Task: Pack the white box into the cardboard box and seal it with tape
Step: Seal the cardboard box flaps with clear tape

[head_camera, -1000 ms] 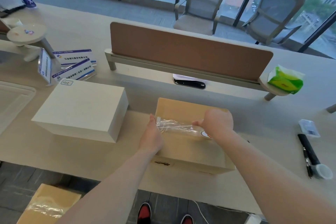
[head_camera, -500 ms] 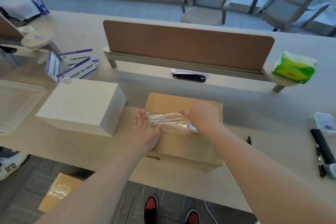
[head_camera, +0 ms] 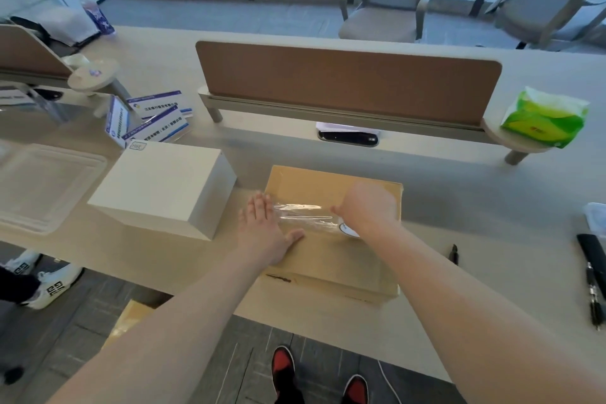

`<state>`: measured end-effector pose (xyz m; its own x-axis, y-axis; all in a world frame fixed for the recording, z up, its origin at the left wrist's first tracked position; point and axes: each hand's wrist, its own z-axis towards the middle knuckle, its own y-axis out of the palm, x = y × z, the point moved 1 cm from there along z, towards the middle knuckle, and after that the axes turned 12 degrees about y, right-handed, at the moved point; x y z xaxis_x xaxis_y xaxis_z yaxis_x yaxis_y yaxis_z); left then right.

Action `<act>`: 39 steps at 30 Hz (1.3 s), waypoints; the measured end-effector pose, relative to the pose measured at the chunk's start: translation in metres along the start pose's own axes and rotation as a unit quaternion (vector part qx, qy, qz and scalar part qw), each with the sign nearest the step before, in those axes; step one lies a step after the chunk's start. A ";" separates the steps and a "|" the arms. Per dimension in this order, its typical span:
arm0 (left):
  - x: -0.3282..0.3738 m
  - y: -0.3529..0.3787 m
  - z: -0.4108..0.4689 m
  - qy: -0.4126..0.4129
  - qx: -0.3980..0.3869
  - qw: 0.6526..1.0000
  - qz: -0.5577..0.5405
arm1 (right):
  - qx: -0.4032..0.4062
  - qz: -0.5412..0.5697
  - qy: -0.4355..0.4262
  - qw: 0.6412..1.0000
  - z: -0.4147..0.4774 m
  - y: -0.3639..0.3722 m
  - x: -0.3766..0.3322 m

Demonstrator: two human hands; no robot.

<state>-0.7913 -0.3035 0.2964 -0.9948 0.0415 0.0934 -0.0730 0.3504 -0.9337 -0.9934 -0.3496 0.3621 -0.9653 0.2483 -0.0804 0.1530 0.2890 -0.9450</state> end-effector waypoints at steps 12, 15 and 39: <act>0.005 0.010 -0.003 0.024 -0.013 1.000 -0.006 | -0.045 -0.065 0.045 0.996 0.000 0.000 0.001; 0.009 0.003 0.000 0.017 -0.028 0.999 0.012 | -0.023 -0.083 0.043 0.995 -0.003 0.002 -0.002; 0.039 0.015 -0.011 0.067 -0.011 0.998 -0.010 | -0.126 0.150 -0.018 0.980 -0.001 -0.009 0.064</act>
<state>-0.8305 -0.2866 0.2893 -0.9744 0.1592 0.1590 -0.0900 0.3719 -0.9239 -1.0561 -0.3356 0.3653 -0.8749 0.3263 -0.3579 0.4743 0.4278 -0.7694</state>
